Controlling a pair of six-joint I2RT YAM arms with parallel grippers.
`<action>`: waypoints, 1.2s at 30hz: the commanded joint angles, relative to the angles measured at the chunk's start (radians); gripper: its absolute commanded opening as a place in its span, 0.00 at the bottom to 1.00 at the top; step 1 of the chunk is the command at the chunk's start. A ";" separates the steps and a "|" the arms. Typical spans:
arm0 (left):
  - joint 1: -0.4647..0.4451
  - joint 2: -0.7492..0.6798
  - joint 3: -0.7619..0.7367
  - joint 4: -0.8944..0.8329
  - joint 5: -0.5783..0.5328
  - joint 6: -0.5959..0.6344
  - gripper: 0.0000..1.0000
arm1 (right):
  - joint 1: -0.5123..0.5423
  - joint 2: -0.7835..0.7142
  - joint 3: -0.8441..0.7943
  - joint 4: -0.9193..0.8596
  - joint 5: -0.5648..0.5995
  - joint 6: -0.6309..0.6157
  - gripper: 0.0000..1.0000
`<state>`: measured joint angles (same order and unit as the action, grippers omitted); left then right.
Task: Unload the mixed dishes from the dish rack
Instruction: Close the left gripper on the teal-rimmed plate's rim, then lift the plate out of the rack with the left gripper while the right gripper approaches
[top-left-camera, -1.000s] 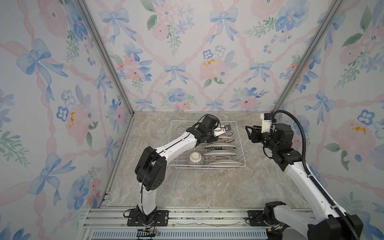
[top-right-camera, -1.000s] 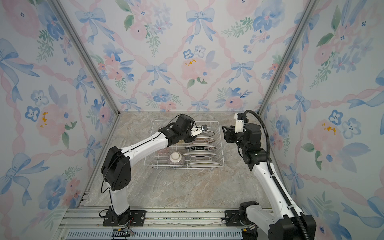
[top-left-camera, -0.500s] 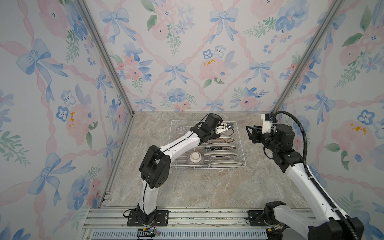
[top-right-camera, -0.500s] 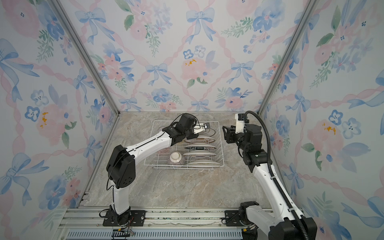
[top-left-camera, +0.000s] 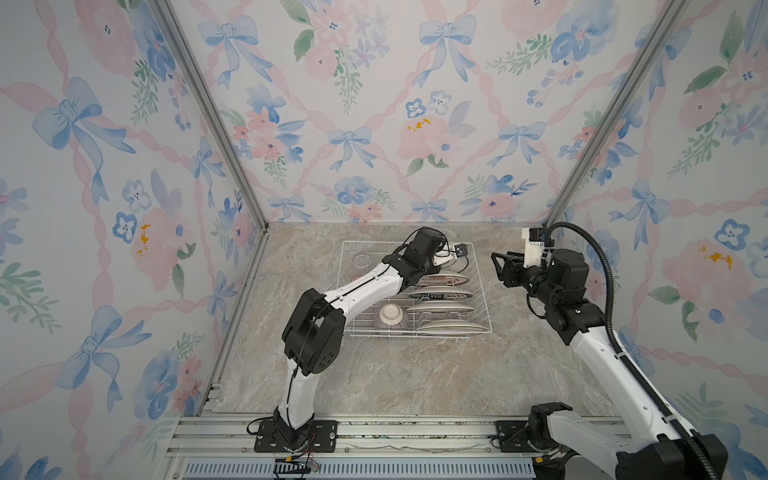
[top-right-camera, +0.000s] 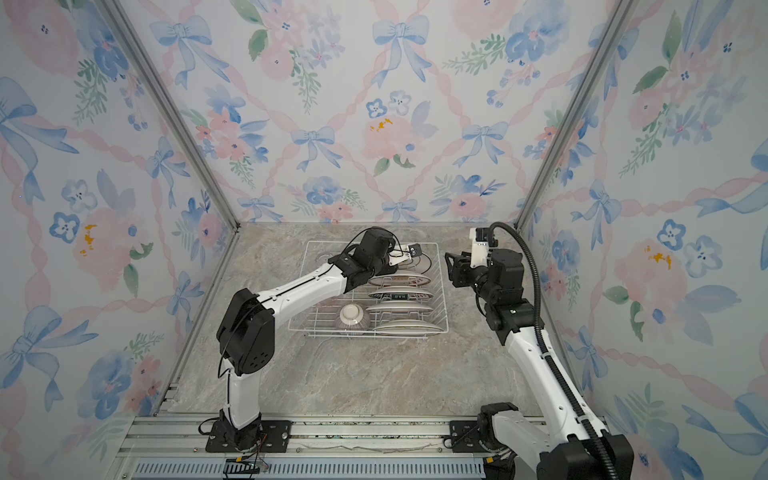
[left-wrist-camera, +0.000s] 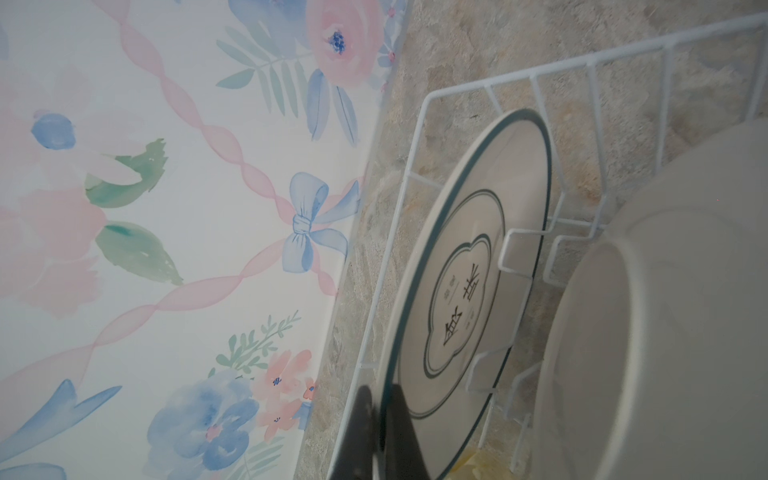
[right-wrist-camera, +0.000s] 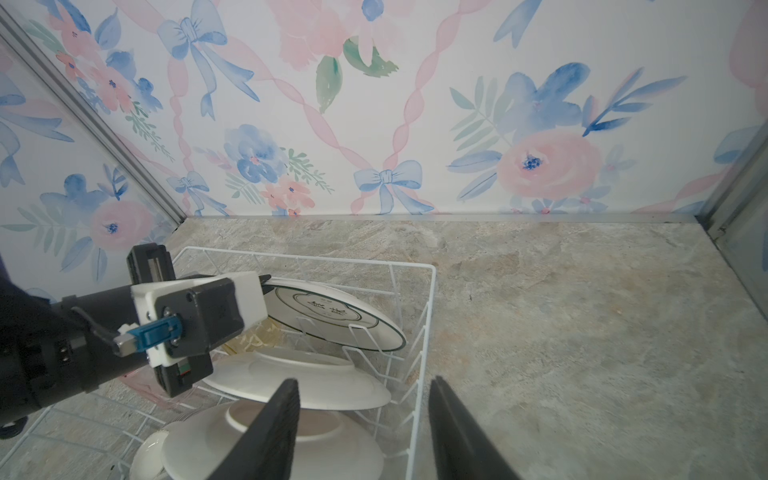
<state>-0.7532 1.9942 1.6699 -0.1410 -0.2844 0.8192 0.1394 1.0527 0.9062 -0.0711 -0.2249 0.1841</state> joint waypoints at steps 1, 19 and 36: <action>0.004 0.035 -0.042 0.017 0.002 -0.020 0.00 | 0.009 -0.001 -0.013 0.011 -0.001 0.009 0.52; 0.075 -0.105 0.038 0.076 0.112 -0.202 0.00 | 0.007 0.061 -0.023 0.088 -0.037 0.029 0.52; 0.150 -0.183 0.097 0.053 0.239 -0.368 0.00 | -0.084 0.070 -0.063 0.205 -0.225 0.113 0.51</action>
<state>-0.6231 1.8721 1.7050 -0.1276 -0.1089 0.5339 0.0929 1.1244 0.8726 0.0528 -0.3527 0.2443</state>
